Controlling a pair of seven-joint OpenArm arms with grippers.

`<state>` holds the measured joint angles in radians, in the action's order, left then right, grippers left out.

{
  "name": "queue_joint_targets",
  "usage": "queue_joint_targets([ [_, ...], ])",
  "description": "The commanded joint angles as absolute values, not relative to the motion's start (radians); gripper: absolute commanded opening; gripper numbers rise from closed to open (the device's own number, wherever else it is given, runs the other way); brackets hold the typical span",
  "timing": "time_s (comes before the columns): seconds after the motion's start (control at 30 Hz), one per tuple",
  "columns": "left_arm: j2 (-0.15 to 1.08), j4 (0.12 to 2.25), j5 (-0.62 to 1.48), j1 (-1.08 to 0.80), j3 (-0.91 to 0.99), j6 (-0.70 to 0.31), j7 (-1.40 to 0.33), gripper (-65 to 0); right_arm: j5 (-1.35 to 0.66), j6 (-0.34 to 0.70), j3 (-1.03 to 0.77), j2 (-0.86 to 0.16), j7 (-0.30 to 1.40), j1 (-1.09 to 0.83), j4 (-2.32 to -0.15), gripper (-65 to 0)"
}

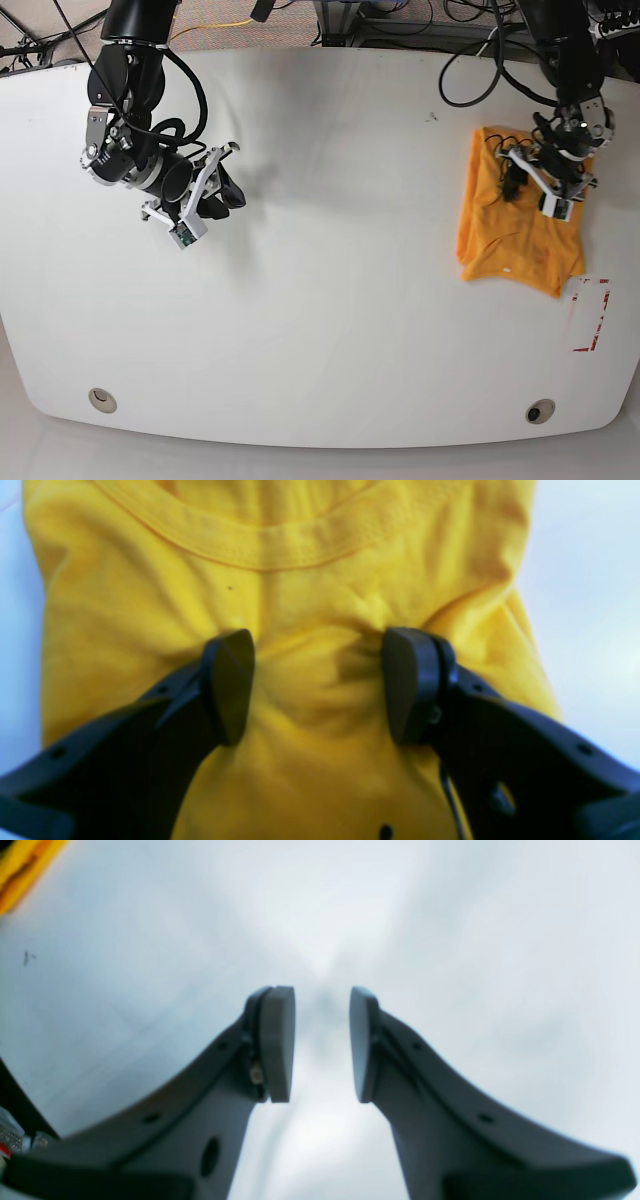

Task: Fold the T-shirt properly
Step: 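Open the left gripper to release the shirt at the table edge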

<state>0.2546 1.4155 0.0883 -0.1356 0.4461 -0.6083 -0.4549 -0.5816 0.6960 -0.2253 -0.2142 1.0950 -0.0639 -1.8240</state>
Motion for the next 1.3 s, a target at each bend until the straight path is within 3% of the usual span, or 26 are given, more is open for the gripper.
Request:
queue_joint_targets([
  [0.0,0.344,1.363,0.048,-0.136,0.519,-0.642,-0.493,-26.9,-0.595,0.698,-0.252,-0.228,1.075,-0.065,-1.867,-47.7],
  [0.1,0.432,1.276,0.051,-0.131,0.584,-0.698,-0.492,-26.9,-0.598,0.698,-0.271,-0.222,1.075,-0.071,-1.885,-47.7],
  [0.33,0.559,1.178,0.051,-0.071,0.688,-0.698,-0.492,-27.1,-0.595,0.698,-0.272,-0.223,1.072,-0.104,-1.917,-47.7],
  [0.63,0.591,1.357,0.051,-0.022,0.705,-0.698,-0.595,-27.1,-0.498,0.698,-0.271,-0.222,1.015,-0.110,-1.931,-47.7],
  [0.8,0.495,1.573,0.045,-0.064,0.667,-0.698,-0.572,-27.2,-0.289,0.698,-0.269,-0.217,0.829,-0.148,-1.926,-47.7],
  [0.9,0.404,1.692,0.045,-0.110,0.634,-0.698,-0.469,-27.2,-0.108,0.698,-0.277,-0.171,0.619,-0.186,-1.914,-47.7],
  [1.1,0.275,1.785,0.021,-0.226,0.518,-0.481,-0.191,-27.2,0.081,0.698,-0.387,-0.096,0.248,-0.236,-1.813,-47.7],
  [1.27,0.166,1.785,-0.110,-0.315,0.461,-0.348,0.028,-27.2,0.085,0.698,-0.473,-0.084,0.145,-0.295,-1.744,-47.7],
])
